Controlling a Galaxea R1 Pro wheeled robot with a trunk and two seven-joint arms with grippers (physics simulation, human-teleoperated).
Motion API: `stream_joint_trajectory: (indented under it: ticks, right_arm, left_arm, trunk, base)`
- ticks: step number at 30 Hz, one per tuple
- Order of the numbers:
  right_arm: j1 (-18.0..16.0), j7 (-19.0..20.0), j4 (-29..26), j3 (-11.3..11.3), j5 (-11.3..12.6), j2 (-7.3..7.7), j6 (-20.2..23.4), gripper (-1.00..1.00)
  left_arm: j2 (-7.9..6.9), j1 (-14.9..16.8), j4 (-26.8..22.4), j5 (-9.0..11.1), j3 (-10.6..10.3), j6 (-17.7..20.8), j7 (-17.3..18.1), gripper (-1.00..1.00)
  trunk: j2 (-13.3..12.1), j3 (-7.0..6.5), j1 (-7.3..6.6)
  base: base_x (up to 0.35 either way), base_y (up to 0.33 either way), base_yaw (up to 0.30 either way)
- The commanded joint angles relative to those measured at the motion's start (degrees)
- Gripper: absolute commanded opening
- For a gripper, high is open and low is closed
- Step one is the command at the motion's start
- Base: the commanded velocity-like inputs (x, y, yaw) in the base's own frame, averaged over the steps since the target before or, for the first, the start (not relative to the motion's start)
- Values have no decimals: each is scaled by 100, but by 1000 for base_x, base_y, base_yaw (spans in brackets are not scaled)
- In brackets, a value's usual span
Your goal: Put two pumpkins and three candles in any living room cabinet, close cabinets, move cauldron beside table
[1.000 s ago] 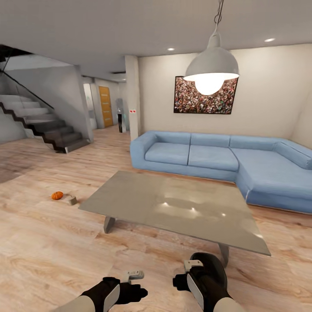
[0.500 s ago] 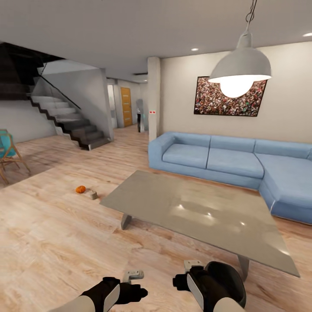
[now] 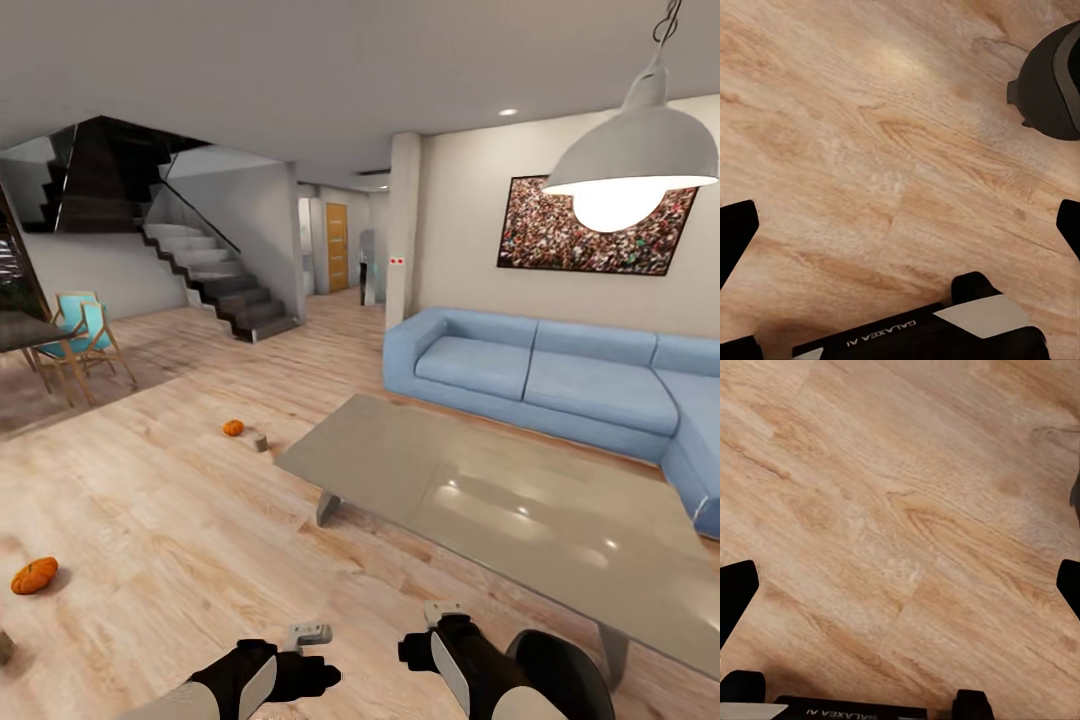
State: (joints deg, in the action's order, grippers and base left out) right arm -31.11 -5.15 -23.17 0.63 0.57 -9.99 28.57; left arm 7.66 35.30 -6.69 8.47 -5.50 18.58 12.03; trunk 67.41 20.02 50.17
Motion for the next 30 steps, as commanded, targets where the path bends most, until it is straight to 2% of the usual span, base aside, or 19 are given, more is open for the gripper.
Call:
stream_joint_trajectory:
  ticks: [1, 30]
  right_arm:
    - [0, -23, -13, 7, 9, 0, 35, 100]
    - [0, -21, -12, 7, 13, 0, 35, 100]
  left_arm:
    - [-1, 3, -7, 58, -48, 32, 1, 100]
    - [-1, 3, -5, 58, -48, 32, 1, 100]
  trunk:
    - [-37, -12, -22]
    - [-1200, -532, -659]
  base:
    - [0, 0, 290]
    - [0, 0, 290]
